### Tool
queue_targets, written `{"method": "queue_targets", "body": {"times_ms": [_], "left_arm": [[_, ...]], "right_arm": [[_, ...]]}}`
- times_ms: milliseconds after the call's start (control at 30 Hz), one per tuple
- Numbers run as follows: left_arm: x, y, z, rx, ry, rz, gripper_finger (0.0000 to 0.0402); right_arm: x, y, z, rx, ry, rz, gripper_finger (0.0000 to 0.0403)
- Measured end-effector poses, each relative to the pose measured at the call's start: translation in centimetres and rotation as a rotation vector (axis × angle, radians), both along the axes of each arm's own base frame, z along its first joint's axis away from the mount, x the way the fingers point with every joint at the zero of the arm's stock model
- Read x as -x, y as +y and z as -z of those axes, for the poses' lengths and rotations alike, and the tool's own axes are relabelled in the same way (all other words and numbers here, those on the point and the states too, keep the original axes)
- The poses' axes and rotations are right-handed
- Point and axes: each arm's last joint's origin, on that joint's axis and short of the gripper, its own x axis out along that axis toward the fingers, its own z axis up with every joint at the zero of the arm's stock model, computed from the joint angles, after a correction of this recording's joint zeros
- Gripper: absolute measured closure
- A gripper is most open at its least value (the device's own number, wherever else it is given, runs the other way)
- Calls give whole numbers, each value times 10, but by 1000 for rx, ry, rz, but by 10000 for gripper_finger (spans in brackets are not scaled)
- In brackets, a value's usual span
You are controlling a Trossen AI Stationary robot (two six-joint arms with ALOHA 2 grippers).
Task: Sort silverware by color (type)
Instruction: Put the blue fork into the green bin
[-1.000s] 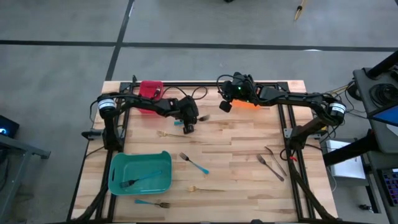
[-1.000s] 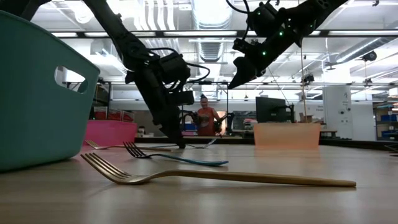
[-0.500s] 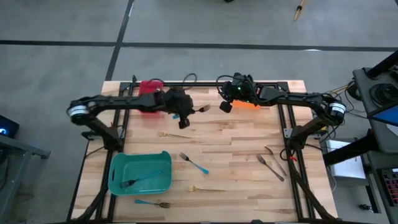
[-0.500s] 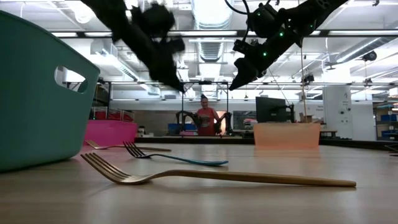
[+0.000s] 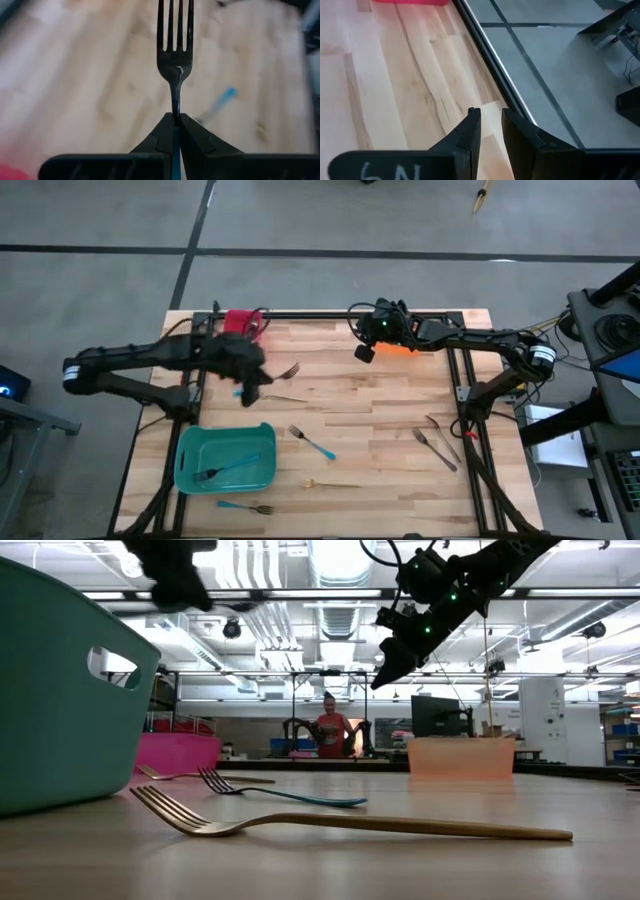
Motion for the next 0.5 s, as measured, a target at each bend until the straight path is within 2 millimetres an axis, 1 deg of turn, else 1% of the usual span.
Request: {"method": "queue_targets", "body": {"times_ms": [100,200,333,500], "left_arm": [[10,-18,-3,105,18,49,401],[16,-36,-4,161,35,114,401],[25,-59,4,220,171,150,401],[36,-87,16,234,365,171,401]], "right_arm": [[0,0,-1,12,1,-7,335],[-2,-1,-1,34,2,-20,333],[-5,-3,2,88,21,-56,335],[-13,-7,2,215,21,-109,333]]}}
